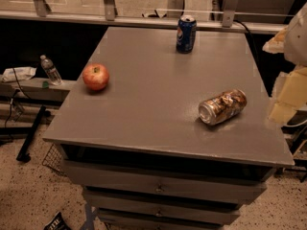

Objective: Move orange can near apple

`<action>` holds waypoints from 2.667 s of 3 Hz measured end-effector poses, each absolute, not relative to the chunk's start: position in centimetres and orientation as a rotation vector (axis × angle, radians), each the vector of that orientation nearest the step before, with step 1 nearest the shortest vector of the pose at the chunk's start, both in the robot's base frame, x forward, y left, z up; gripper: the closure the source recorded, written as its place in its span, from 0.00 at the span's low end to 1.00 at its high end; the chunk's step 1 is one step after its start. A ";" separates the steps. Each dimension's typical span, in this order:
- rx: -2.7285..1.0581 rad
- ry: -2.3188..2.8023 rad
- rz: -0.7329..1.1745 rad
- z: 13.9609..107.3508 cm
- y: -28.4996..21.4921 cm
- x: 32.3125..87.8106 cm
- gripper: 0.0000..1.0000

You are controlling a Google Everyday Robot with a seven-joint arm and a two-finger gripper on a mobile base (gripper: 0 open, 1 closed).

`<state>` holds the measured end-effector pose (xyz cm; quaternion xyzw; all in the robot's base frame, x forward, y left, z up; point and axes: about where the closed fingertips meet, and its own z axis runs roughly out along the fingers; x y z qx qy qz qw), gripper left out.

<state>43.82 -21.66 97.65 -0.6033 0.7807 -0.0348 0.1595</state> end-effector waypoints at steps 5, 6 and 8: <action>-2.097 1.825 0.057 90.1 -19.3 49.0 0.00; -2.138 1.824 0.051 88.9 -20.3 49.5 0.00; -2.242 1.828 -0.016 86.6 -20.7 50.6 0.00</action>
Offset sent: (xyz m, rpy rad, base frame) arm 0.0277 0.0261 -0.0362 0.0492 -0.0451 0.2549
